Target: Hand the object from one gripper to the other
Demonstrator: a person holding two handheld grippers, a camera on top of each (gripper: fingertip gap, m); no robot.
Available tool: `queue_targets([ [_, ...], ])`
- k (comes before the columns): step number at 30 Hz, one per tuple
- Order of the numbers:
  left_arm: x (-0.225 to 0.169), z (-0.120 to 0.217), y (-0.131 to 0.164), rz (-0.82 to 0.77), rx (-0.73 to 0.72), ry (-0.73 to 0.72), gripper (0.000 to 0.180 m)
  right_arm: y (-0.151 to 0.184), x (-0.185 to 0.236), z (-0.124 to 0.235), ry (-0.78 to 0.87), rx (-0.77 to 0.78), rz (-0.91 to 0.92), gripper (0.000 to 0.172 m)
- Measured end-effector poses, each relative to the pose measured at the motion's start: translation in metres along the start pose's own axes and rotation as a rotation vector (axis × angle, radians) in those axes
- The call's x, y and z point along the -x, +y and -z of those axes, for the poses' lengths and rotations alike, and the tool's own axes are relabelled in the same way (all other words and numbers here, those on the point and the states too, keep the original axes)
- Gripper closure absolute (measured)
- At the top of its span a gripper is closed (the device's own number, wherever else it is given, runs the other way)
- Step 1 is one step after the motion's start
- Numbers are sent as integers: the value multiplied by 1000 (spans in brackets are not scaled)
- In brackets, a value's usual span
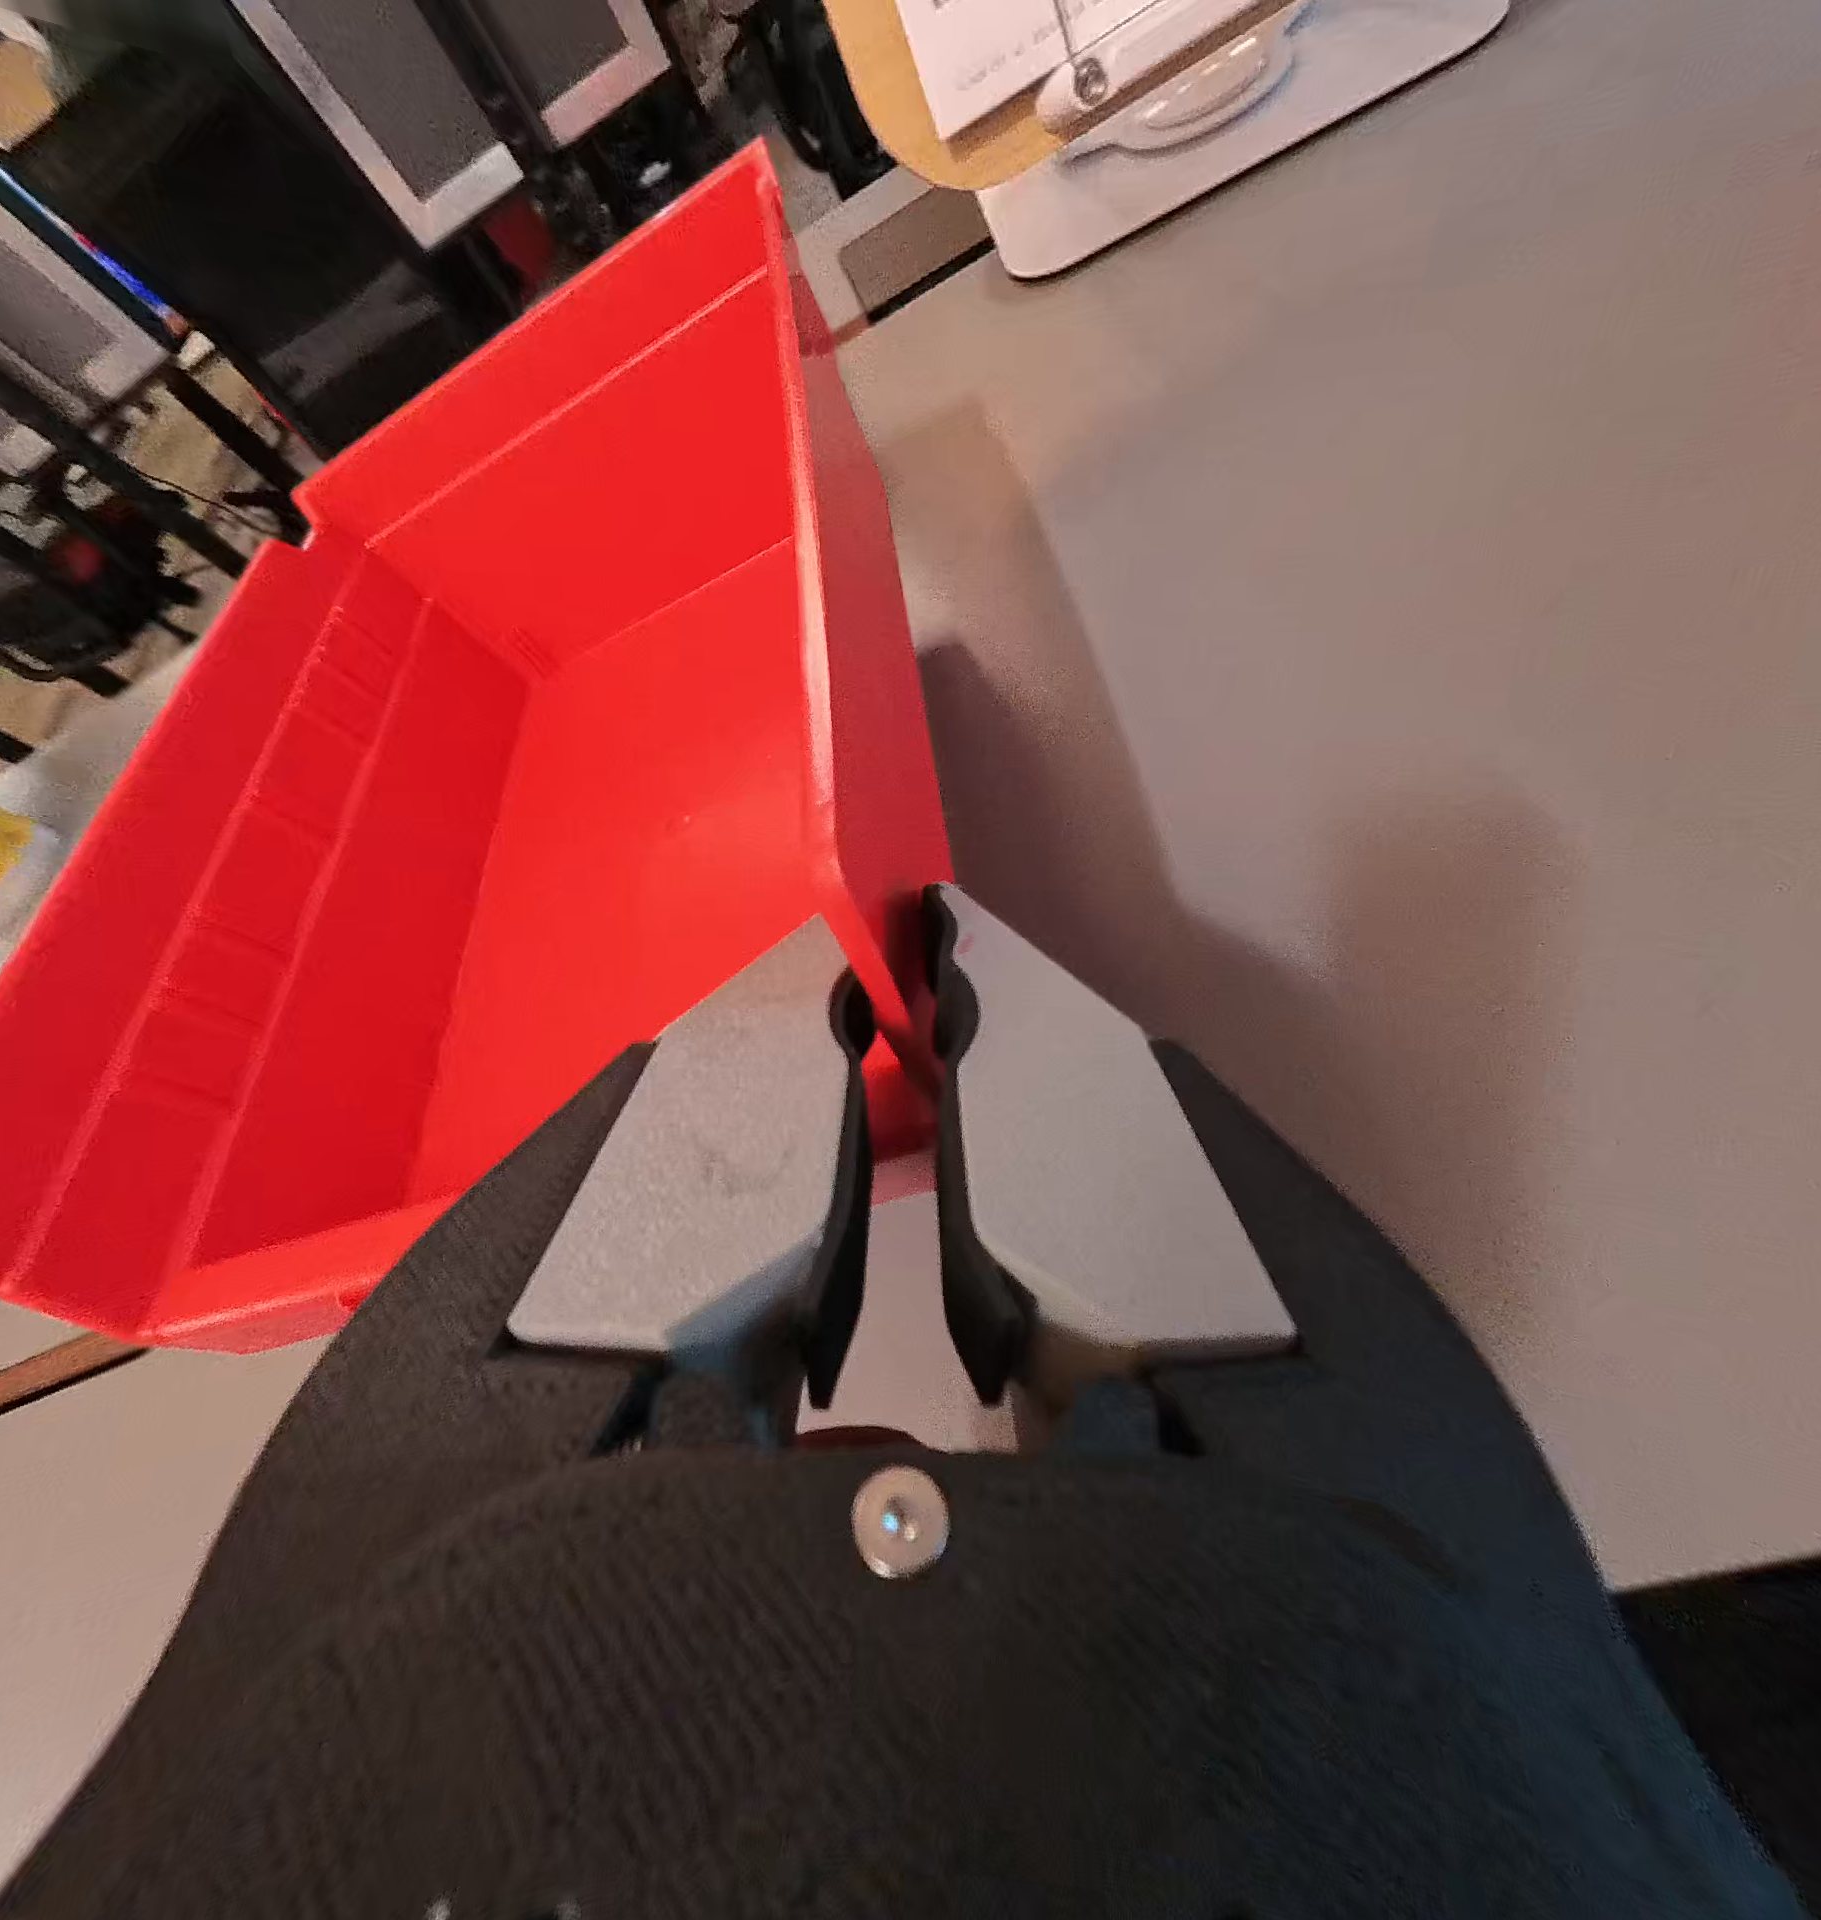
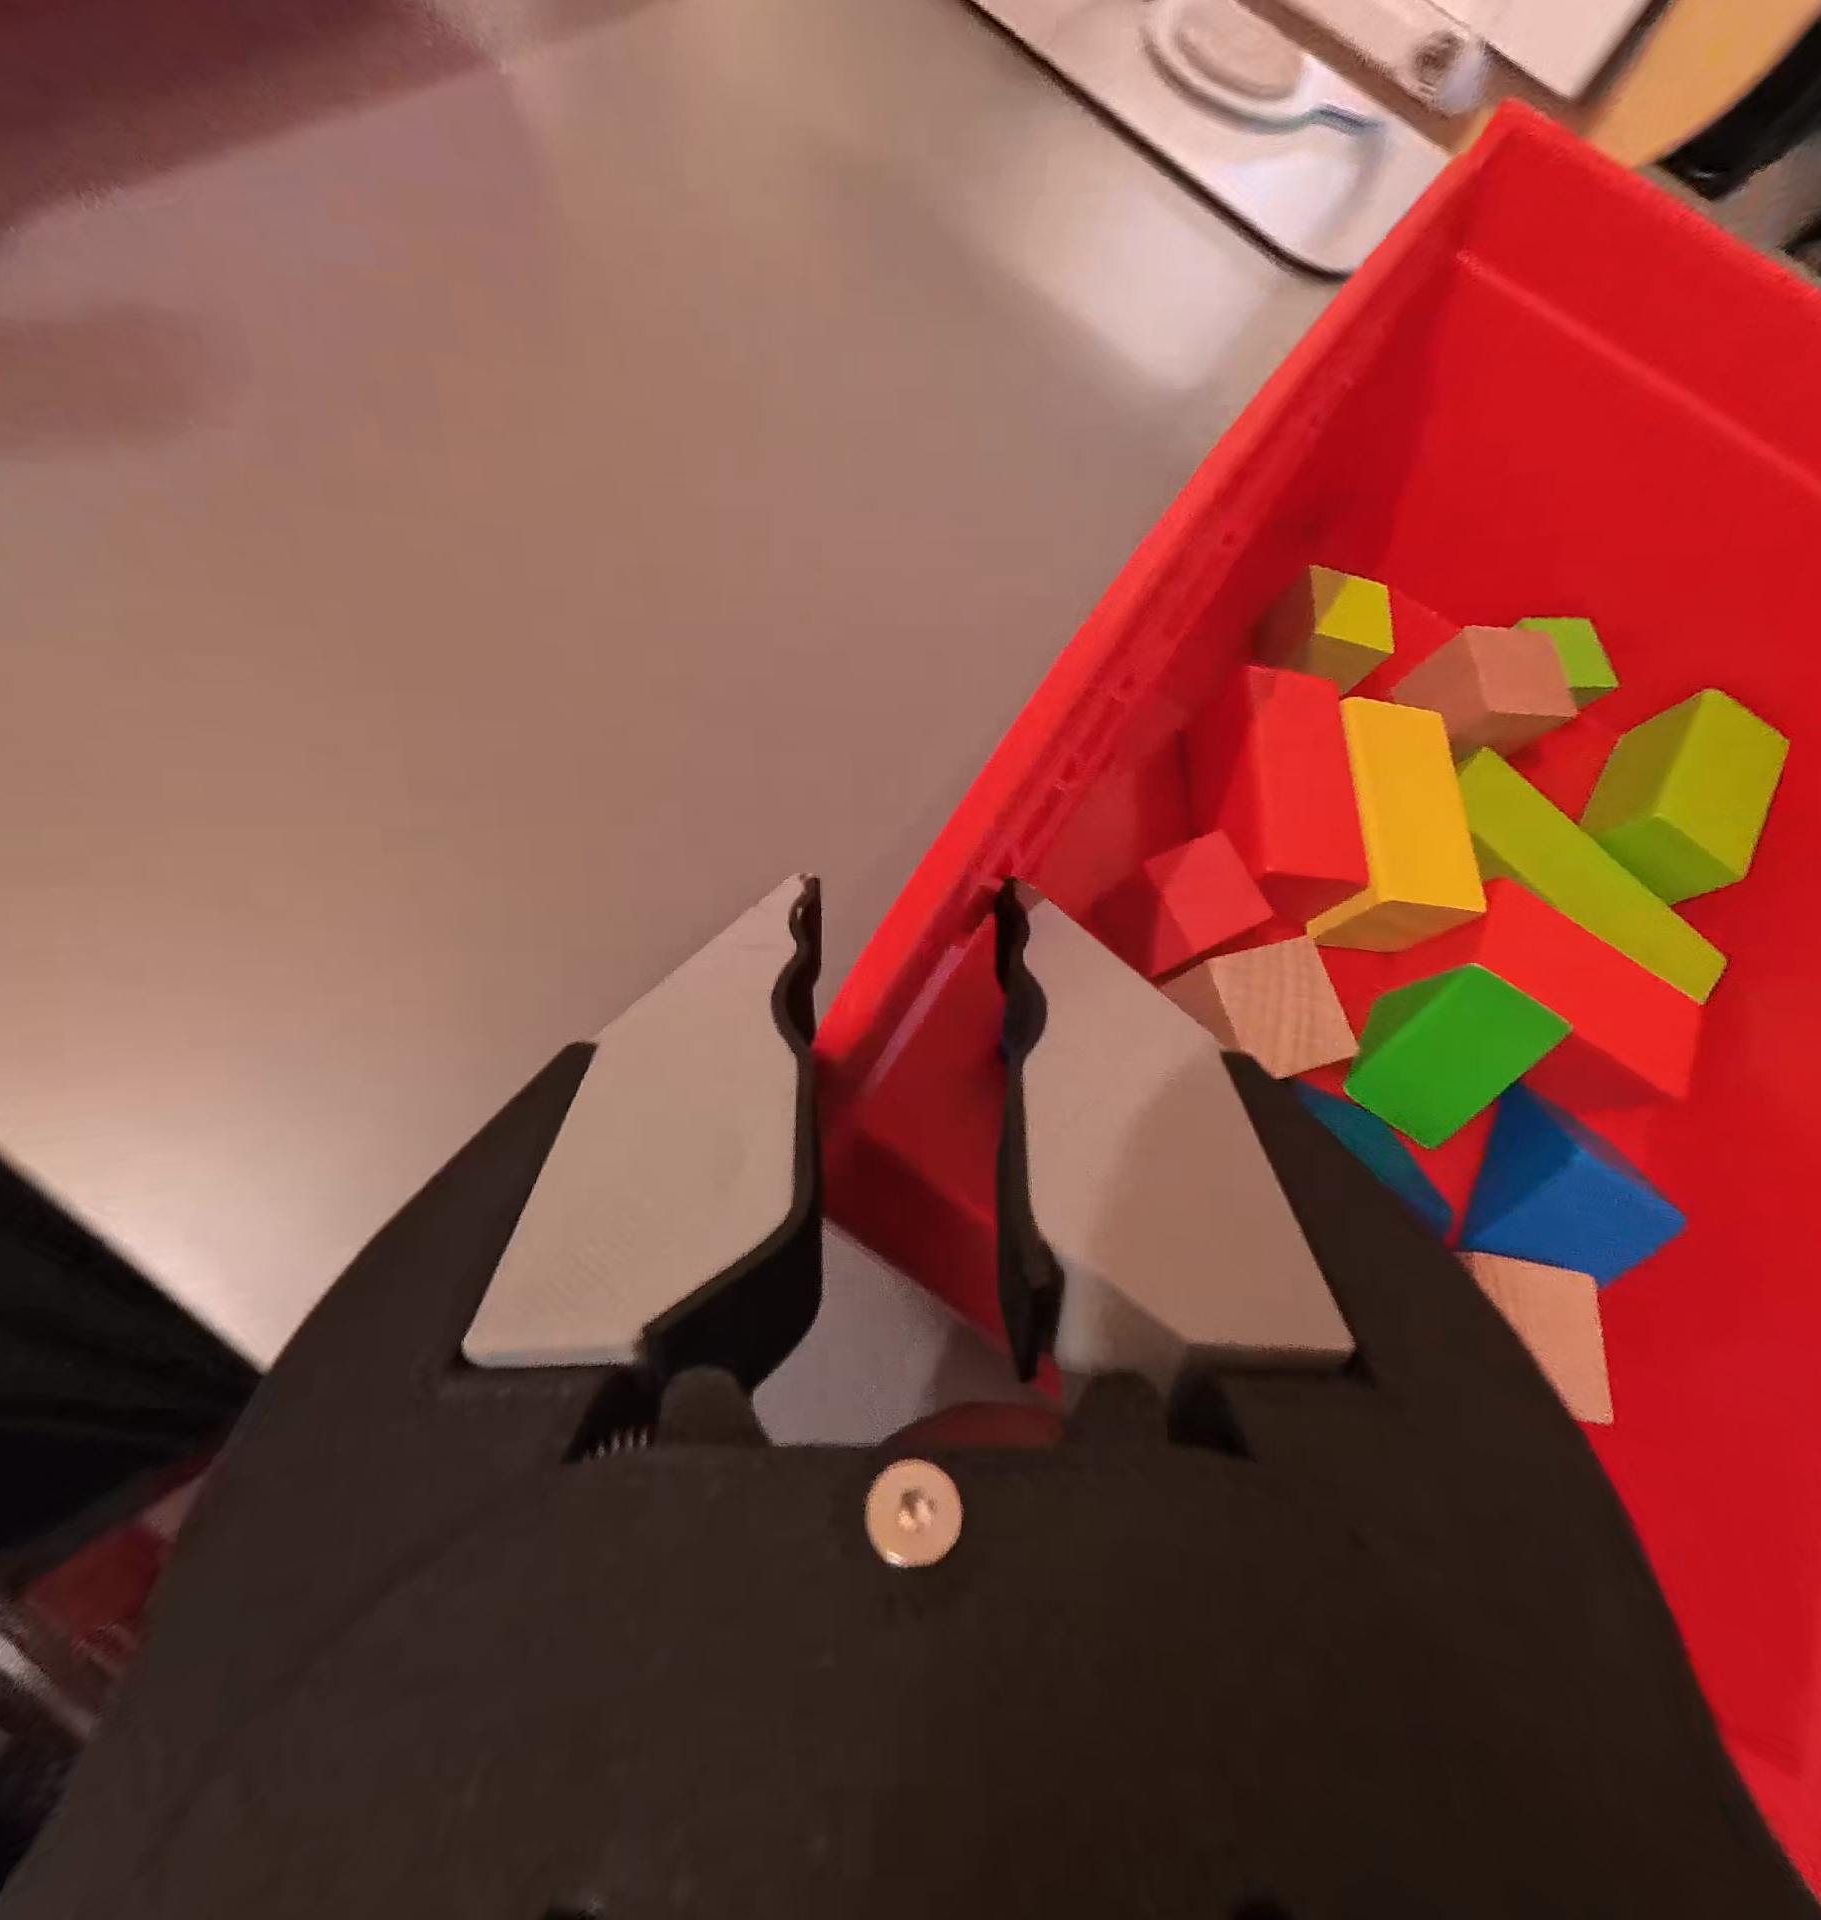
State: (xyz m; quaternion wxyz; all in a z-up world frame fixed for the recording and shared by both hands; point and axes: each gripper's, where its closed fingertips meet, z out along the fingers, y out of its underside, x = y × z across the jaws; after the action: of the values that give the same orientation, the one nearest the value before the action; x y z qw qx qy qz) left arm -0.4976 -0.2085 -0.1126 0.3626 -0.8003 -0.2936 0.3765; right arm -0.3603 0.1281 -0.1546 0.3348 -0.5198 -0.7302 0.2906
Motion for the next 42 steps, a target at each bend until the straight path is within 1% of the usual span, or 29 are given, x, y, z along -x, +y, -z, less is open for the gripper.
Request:
queue_targets([
  [2, 8, 11, -5, -22, -17, -27, 179, -12, 29, -3, -35, -10, 6, 141],
  [7, 24, 48, -35, 27, -152, -16, 179, -55, 114, -29, -131, -47, 44, 139],
  [11, 40, 82, -57, 48, -214, -49, 179, -107, 195, -61, -225, -103, 72, 134],
  [13, 50, 97, -65, 53, -238, -82, 179, -130, 240, -84, -271, -108, 123, 128],
  [15, 59, 109, -72, 55, -252, -119, 178, -153, 282, -101, -322, -109, 132, 124],
  [17, 65, 120, -76, 49, -260, -159, 178, -177, 306, -95, -367, -145, 109, 130],
  [19, 65, 129, -79, 30, -266, -189, 178, -197, 310, -66, -419, -257, 82, 131],
  [20, 63, 133, -81, 18, -270, -196, 178, -201, 306, -47, -452, -311, 69, 129],
  [22, 52, 142, -87, 7, -294, -187, 179, -197, 285, -12, -513, -364, 54, 125],
  [25, 17, 151, -106, -31, -350, -132, 179, -181, 225, 31, -521, -418, 47, 125],
  [26, 0, 152, -114, -59, -368, -105, 178, -176, 199, 43, -496, -435, 51, 125],
  [29, -60, 154, -140, -139, -421, 2, 178, -158, 110, 75, -338, -477, 50, 126],
  [31, -103, 151, -157, -180, -444, 84, 178, -140, 59, 96, -274, -489, 72, 130],
  [34, -166, 140, -181, -178, -462, 207, 178, -102, -20, 105, -123, -483, 37, 134],
  [36, -208, 124, -191, -183, -458, 279, 178, -70, -60, 99, -83, -405, -26, 135],
  [38, -249, 106, -196, -208, -443, 341, 178, -45, -85, 97, -91, -350, -100, 135],
  [39, -266, 97, -199, -215, -442, 366, 177, -39, -93, 99, -94, -359, -131, 139],
  [42, -313, 61, -201, -208, -397, 461, 176, -38, -102, 107, -128, -424, -158, 144],
])
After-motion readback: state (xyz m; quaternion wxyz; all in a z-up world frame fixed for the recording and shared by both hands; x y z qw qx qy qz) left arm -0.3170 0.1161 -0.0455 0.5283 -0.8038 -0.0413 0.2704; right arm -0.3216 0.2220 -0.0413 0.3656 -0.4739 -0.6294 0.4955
